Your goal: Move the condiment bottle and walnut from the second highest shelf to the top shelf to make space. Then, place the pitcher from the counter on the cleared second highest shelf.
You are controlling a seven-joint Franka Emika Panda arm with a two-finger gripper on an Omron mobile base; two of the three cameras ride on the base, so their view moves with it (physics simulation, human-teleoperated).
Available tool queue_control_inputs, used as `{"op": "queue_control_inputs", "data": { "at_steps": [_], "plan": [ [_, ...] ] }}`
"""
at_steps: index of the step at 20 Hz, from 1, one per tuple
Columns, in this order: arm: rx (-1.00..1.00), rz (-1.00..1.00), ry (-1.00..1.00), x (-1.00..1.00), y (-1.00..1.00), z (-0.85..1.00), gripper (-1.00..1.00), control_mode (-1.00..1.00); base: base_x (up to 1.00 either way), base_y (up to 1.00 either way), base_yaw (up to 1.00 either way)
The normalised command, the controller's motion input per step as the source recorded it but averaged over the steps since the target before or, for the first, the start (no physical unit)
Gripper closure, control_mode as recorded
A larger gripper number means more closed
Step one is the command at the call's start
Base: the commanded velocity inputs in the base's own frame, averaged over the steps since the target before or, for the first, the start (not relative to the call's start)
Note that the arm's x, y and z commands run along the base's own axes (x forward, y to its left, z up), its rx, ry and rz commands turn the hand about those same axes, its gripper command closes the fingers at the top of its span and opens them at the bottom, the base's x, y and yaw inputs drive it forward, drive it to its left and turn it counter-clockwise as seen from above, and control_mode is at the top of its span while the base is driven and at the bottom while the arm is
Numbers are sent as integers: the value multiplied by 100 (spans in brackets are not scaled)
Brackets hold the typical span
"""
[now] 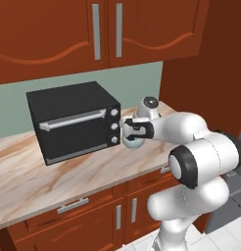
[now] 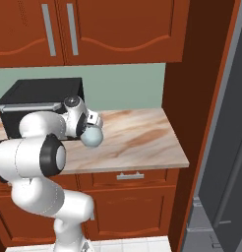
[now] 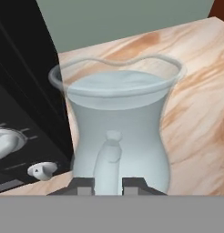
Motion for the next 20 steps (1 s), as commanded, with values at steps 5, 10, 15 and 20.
{"op": "queue_control_inputs", "data": {
  "at_steps": [5,10,15,20],
  "plan": [
    [0,0,-24,-29,0,-11,100,-100,0,0,0],
    [-1,0,-47,-51,-3,2,100,-100,0,0,0],
    [0,0,-14,-37,-19,64,100,-100,0,0,0],
    [0,0,2,-46,-30,99,100,-100,0,0,0]
  ]
}}
